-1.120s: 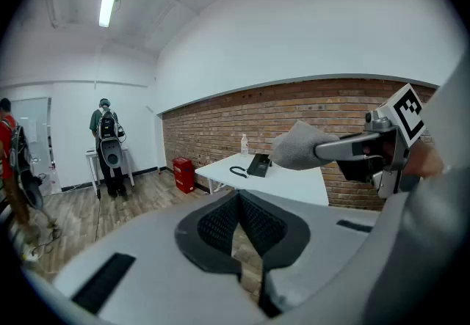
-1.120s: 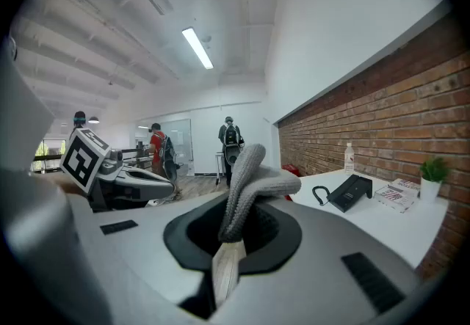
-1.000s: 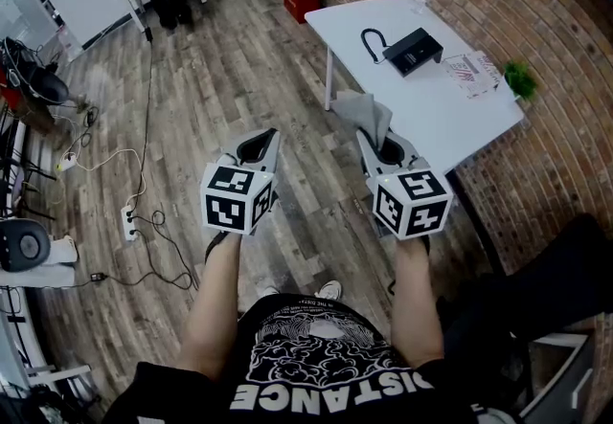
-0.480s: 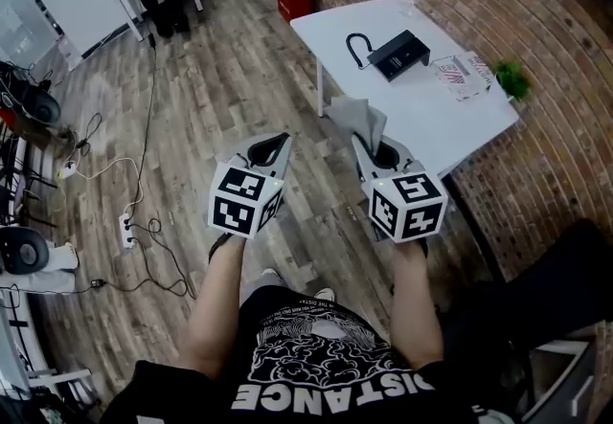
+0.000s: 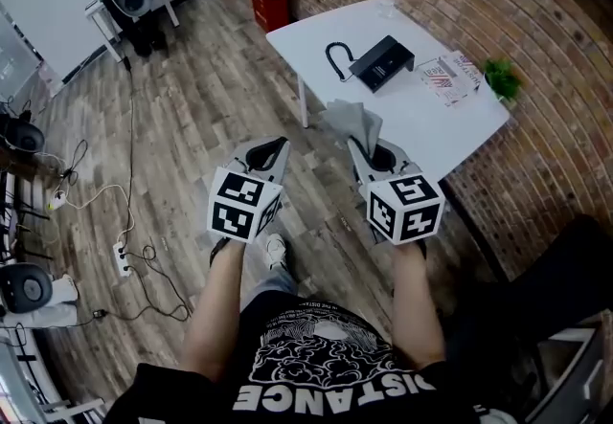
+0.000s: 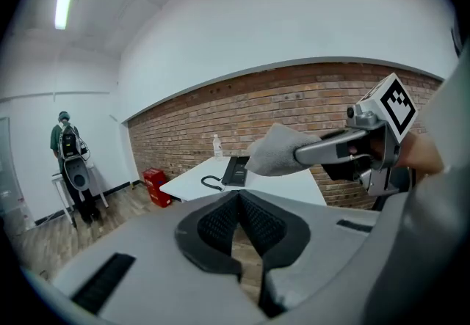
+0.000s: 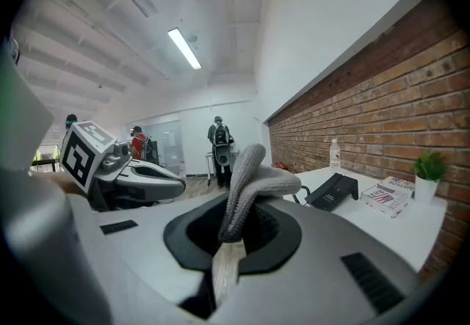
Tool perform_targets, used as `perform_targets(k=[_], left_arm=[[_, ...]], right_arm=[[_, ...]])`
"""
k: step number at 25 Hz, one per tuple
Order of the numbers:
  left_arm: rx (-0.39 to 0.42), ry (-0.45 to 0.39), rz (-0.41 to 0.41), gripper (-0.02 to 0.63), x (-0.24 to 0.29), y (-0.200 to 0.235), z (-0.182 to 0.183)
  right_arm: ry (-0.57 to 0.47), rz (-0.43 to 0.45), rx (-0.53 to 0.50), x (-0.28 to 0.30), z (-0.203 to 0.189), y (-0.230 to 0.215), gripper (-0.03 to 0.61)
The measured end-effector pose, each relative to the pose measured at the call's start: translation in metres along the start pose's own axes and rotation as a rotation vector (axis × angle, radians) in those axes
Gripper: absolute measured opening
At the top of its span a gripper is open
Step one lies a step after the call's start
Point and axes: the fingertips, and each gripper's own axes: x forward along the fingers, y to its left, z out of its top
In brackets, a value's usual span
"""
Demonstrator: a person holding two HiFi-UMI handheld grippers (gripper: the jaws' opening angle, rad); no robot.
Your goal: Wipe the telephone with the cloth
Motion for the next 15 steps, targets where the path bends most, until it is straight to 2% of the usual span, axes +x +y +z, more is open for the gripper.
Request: perform_targets(k=[11,15], left_arm=[[-0.011,-0.064,-0.222,0.008,0.086,0.079,0.027],[-0.023,-0.041,-0.292,0.006,0.118,0.110,0.033]], right_arm=[[0.054,-0.156,0.033,0.091,0.020,-0.046,0.012],[0.067,-0.220,0.040,0.124,0.033,-0.061,0.012]])
